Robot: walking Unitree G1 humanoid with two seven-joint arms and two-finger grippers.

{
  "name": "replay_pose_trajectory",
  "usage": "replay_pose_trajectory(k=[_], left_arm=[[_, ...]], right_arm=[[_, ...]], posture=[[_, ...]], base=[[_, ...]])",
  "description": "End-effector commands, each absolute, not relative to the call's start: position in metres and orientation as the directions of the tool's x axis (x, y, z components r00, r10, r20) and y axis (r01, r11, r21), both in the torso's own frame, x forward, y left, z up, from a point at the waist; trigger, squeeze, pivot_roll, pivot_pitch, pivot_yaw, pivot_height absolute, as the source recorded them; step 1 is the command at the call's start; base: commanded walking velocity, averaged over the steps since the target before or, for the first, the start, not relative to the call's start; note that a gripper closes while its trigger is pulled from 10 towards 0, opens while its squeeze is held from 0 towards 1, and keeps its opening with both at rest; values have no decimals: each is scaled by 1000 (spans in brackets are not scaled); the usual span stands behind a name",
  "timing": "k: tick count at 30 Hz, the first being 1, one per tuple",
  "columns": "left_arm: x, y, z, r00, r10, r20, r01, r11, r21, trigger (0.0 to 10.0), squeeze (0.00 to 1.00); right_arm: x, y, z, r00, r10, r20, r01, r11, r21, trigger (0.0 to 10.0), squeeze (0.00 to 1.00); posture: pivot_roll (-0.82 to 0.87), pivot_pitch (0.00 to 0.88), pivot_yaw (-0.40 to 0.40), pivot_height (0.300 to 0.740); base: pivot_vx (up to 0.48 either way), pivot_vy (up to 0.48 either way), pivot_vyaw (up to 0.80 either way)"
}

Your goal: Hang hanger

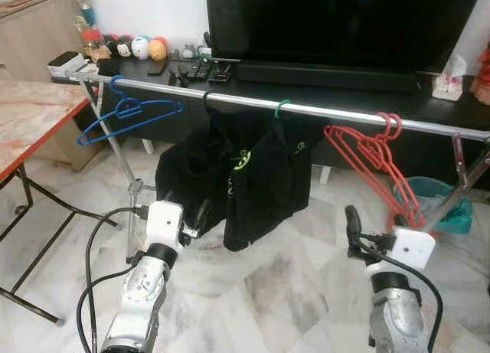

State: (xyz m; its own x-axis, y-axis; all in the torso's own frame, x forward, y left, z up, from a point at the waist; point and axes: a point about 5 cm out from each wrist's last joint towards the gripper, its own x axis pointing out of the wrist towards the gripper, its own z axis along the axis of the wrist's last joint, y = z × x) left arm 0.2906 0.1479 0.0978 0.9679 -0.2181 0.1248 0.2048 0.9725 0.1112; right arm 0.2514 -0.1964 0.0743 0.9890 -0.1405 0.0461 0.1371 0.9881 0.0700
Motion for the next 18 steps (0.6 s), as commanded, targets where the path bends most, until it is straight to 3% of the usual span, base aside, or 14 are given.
replay_pose_trajectory(k=[1,9,18], left_arm=[[296,152,100,973,-198,118,186,977,103,10000,0],[307,153,109,976,-172,135,157,981,111,10000,0],[307,153,111,972,-191,134,175,977,121,10000,0]], right_arm=[[258,-196,82,989,-132,63,128,989,72,10000,0],[269,-198,87,987,-148,55,144,987,77,10000,0],[271,-188,90,987,-150,61,143,984,106,10000,0]], posture=[[-12,0,11,740],[9,0,-7,740],[3,0,24,740]], base=[[0,0,0],[0,281,0],[0,295,0]])
